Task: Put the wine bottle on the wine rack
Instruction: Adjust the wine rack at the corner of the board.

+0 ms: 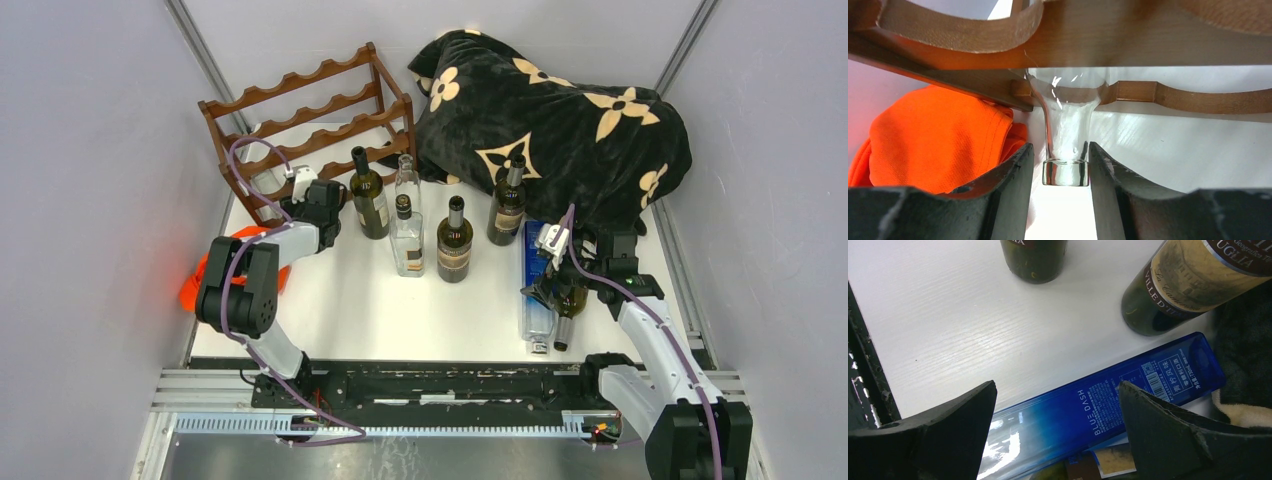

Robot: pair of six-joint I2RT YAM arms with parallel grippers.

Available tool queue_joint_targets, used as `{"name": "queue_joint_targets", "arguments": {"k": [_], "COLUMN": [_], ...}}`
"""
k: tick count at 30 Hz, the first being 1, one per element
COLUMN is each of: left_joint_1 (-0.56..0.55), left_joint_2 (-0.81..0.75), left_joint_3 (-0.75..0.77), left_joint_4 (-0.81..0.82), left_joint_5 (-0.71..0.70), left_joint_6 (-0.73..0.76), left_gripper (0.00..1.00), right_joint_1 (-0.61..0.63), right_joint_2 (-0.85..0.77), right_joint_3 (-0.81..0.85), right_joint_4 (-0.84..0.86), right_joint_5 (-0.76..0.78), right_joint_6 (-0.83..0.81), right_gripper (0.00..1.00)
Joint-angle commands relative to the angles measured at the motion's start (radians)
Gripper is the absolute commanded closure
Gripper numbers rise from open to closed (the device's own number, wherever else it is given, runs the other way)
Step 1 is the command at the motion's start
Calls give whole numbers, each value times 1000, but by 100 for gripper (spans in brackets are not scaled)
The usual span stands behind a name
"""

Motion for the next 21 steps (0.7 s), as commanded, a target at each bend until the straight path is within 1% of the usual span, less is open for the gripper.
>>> {"name": "queue_joint_targets", "arguments": {"k": [1, 2, 4, 5, 6, 11, 16, 21], "left_joint_1": [-2, -2, -3, -3, -2, -2, -2, -3], "left_joint_2": [-25, -21, -12, -10, -9, 6, 21, 26], "left_joint_3": [47, 49, 52, 50, 46, 29, 4, -30], "left_joint_4": [20, 20, 16, 12, 11, 1, -24, -20], "left_joint_5": [-48, -44, -36, -32, -25, -10, 45, 62], "left_joint_6": [63, 66, 65, 61, 57, 42, 4, -3], "left_gripper": [53, 58, 74, 79, 82, 86, 93, 96], "right_joint_1": [7, 8, 8, 9, 8, 9, 9, 11], "right_joint_2": [0, -1, -1, -1, -1, -3, -3, -7], "right_joint_3": [26, 26, 26, 26, 26, 27, 26, 26], "right_joint_4": [18, 19, 18, 18, 18, 18, 18, 17], "right_joint_5": [-2, -2, -2, -1, 0, -1, 0, -4], "right_joint_6": [-10, -11, -10, -10, -10, -10, -11, -12], "right_gripper": [2, 2, 2, 2, 2, 2, 2, 2]}}
